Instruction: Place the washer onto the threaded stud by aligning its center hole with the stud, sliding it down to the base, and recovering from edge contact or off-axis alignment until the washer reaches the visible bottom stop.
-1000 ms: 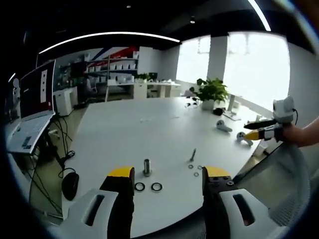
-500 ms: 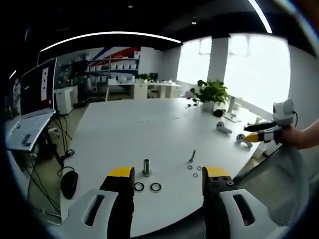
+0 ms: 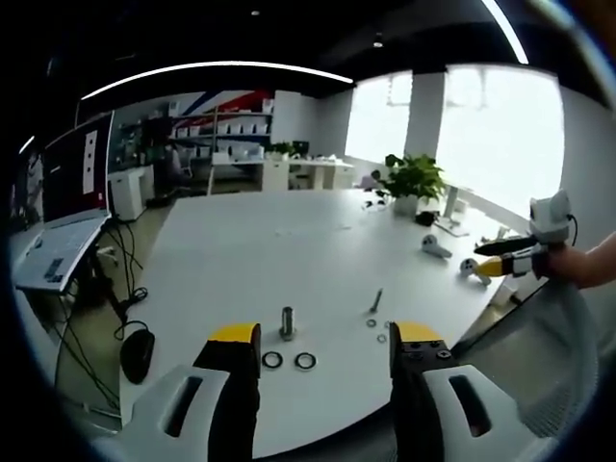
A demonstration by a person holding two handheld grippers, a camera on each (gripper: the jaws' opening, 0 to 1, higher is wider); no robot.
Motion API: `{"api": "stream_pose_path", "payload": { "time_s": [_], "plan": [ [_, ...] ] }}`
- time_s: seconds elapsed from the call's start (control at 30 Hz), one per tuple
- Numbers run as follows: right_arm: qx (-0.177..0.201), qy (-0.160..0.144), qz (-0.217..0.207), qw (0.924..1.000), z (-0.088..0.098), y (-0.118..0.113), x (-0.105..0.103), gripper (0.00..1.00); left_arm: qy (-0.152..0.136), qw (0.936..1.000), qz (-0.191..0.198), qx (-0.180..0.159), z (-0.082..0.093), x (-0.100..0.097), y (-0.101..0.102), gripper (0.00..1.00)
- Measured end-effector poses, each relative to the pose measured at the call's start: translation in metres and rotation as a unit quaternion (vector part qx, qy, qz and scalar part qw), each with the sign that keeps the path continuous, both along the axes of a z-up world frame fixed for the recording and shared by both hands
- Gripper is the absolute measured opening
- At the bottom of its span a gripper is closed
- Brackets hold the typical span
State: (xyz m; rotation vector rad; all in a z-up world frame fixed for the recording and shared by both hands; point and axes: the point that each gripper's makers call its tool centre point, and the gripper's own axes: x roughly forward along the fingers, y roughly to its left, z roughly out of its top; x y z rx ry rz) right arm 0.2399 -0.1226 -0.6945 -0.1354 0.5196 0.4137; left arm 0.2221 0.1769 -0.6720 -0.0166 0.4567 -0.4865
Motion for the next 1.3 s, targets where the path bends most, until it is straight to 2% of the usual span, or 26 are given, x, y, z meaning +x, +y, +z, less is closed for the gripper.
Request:
{"api": "stream_pose_path", "payload": {
  "time_s": [0.53, 0.6, 0.63, 0.7, 0.8, 1.0, 1.07, 1.23, 1.3],
  "plan": [
    [0.0, 0.005, 0.006, 1.0, -0.002, 0.002, -0.001, 0.51, 0.012, 0.9999, 0.002, 0.008, -0.005, 0.0, 0.001, 0.5],
    [0.006, 0.004, 0.009, 0.9999, -0.001, 0.005, -0.001, 0.51, 0.016, 0.9997, 0.007, 0.016, -0.007, 0.0, 0.004, 0.49],
    [0.007, 0.003, 0.013, 0.9999, 0.0, 0.006, -0.002, 0.51, 0.018, 0.9992, 0.016, 0.031, -0.01, 0.001, 0.009, 0.49],
    [0.014, 0.0, 0.017, 0.9998, 0.001, 0.009, -0.003, 0.51, 0.017, 0.9994, 0.019, 0.026, -0.009, 0.0, 0.009, 0.49],
    [0.019, 0.004, 0.02, 0.9996, 0.001, 0.01, -0.003, 0.51, 0.021, 0.999, 0.019, 0.035, -0.011, 0.0, 0.01, 0.48],
    [0.029, 0.02, 0.048, 0.9982, -0.004, 0.022, -0.008, 0.51, 0.023, 0.9988, 0.018, 0.038, -0.013, 0.0, 0.01, 0.49],
    [0.03, 0.019, 0.052, 0.998, -0.004, 0.023, -0.008, 0.51, 0.026, 0.9978, 0.024, 0.056, -0.015, 0.0, 0.013, 0.49],
    [0.055, 0.035, 0.064, 0.9958, -0.006, 0.032, -0.012, 0.51, 0.028, 0.9976, 0.019, 0.06, -0.017, -0.001, 0.013, 0.49],
    [0.051, 0.031, 0.073, 0.9955, -0.005, 0.036, -0.014, 0.51, 0.031, 0.9972, 0.018, 0.066, -0.021, -0.001, 0.015, 0.49]
  ]
}}
